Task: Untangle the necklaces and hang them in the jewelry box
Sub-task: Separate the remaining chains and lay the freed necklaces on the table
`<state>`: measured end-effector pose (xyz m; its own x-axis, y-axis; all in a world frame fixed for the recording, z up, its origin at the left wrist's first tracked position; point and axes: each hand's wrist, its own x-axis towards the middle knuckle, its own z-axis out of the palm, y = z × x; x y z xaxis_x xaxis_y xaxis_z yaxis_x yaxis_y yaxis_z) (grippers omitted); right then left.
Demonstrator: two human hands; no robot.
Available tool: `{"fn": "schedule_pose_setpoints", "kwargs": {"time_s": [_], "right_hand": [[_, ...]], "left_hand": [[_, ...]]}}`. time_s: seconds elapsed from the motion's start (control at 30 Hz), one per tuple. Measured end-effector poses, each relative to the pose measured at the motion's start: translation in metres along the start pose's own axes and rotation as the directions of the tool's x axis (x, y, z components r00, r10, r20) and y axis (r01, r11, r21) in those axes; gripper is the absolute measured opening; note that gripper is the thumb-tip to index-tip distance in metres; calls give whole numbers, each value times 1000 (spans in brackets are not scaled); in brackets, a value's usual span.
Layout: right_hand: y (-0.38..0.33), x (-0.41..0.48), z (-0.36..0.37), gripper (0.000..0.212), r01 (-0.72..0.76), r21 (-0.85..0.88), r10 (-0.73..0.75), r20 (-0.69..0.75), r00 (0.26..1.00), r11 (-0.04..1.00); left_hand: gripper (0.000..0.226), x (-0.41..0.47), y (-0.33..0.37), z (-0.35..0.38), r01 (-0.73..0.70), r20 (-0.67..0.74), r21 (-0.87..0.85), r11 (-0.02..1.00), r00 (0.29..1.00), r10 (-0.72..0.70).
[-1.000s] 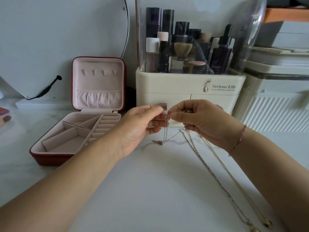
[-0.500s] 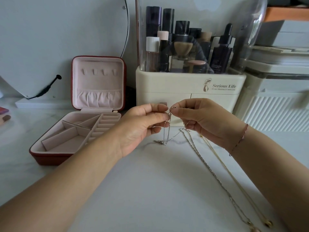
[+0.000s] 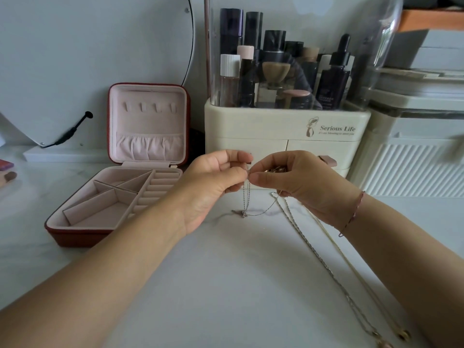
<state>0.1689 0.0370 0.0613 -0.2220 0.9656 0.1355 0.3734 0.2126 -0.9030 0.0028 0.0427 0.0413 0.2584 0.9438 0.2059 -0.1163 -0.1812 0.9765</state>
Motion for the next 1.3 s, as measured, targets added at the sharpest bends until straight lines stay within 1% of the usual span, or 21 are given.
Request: {"fn": "schedule_pose_setpoints", "kwargs": {"time_s": [0.2, 0.33, 0.43, 0.5, 0.6, 0.77, 0.87, 0.93, 1.0, 1.07, 1.13, 1.3], "right_hand": [[1, 1, 0, 5, 29, -29, -32, -89, 996, 999], [-1, -1, 1, 7, 42, -48, -47, -98, 994, 998], [-1, -1, 1, 8, 53, -67, -60, -108, 992, 996], [-2, -1, 2, 7, 54, -50, -59, -96, 994, 997], [-3, -1, 0, 12, 29, 24, -27, -65, 998, 999], [-3, -1, -3, 11, -66, 244, 48, 77, 996, 967], [-2, 0, -3, 9, -95, 283, 71, 93, 993, 954], [-3, -1, -4, 7, -79, 233, 63, 76, 995, 969], [-4, -3, -4, 2, -37, 98, 34, 31, 999, 994], [-4, -4, -2, 7, 9, -24, -10, -8, 1000, 1000], [-3, -4, -2, 10, 36, -39, -37, -12, 999, 999], [-1, 0, -2, 9, 63, -32, -65, -56, 996, 997]], "left_hand": [[26, 0, 0, -1, -61, -38, 57, 996, 997, 64], [24, 0, 1, -1, -83, -60, 90, 993, 994, 89], [23, 0, 1, 0, -80, -73, 99, 992, 994, 87], [22, 0, 0, 0, -69, -74, 118, 991, 994, 78], [23, 1, -1, 2, -45, -70, 154, 987, 996, 56], [25, 0, 0, 3, -9, -60, 144, 990, 998, 18], [20, 0, 0, 1, 7, -35, 98, 995, 999, -4], [19, 0, 0, 0, 7, -39, 65, 998, 999, -5], [20, 0, 0, 0, -3, -48, 57, 998, 999, 5], [20, 0, 0, 0, -19, -54, 68, 998, 998, 22], [20, 0, 0, 0, -32, -60, 73, 997, 998, 36], [20, 0, 1, 0, -40, -65, 41, 998, 997, 42]]}}
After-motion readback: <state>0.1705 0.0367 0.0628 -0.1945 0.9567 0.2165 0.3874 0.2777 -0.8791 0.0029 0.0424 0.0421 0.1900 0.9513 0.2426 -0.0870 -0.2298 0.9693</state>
